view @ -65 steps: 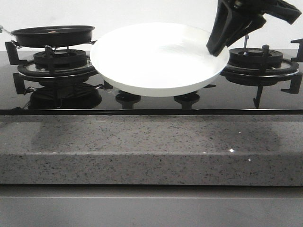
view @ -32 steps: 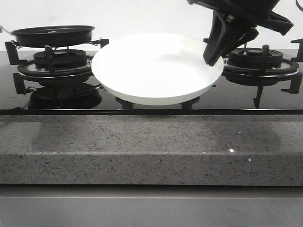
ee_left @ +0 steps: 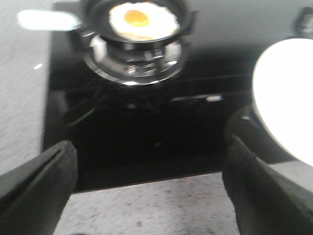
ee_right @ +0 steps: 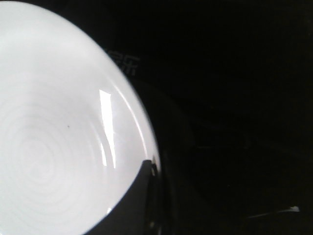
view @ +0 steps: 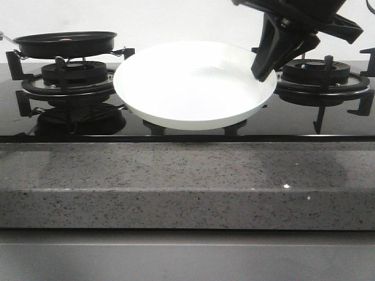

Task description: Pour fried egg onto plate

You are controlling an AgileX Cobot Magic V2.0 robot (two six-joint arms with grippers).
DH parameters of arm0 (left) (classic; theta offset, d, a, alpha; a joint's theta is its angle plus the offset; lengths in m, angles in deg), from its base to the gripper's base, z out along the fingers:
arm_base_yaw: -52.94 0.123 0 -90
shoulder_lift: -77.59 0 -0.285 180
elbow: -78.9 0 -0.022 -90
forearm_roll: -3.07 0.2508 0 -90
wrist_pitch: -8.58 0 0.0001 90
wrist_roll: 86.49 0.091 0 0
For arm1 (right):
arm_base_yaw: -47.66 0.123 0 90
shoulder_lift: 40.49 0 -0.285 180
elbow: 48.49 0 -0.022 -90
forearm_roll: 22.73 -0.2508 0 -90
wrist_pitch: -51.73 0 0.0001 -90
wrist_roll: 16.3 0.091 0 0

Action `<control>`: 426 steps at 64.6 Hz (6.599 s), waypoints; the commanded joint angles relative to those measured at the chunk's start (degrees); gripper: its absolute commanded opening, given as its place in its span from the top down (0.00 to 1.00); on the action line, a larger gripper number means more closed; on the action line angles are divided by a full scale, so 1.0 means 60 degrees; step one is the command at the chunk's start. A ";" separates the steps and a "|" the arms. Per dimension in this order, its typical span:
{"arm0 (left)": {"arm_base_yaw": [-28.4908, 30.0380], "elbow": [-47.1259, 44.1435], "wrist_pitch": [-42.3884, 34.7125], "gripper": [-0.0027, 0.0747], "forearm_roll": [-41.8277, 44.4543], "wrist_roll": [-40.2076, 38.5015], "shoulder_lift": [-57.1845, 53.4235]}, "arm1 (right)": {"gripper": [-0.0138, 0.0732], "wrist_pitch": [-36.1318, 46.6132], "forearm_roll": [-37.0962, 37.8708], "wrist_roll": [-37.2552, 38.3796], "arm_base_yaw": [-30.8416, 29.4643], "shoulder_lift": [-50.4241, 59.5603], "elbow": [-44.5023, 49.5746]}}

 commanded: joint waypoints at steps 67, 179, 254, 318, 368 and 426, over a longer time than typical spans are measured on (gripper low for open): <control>0.4765 0.4321 0.0942 0.19 -1.0091 0.2365 0.8044 | 0.92 0.0378 -0.0216 -0.0080 -0.0015 0.0396 -0.0235; 0.4765 0.4345 0.3989 0.99 -1.5227 0.3943 0.9741 | 0.92 0.0368 -0.0216 -0.0080 -0.0015 0.0396 -0.0235; 0.1097 0.4345 0.0770 0.99 -1.1827 0.7159 0.5344 | 0.92 0.0368 -0.0216 -0.0080 -0.0015 0.0396 -0.0235; -0.1287 0.4345 -0.1023 0.99 -1.0818 1.3104 0.4840 | 0.92 0.0368 -0.0216 -0.0080 -0.0015 0.0396 -0.0235; -0.1190 0.4345 -0.1252 0.99 -1.0274 1.2850 0.4840 | 0.92 0.0368 -0.0216 -0.0080 -0.0015 0.0396 -0.0235; 0.4787 0.4345 0.2315 0.99 -1.4186 0.4500 0.9072 | 0.92 0.0368 -0.0216 -0.0080 -0.0015 0.0396 -0.0235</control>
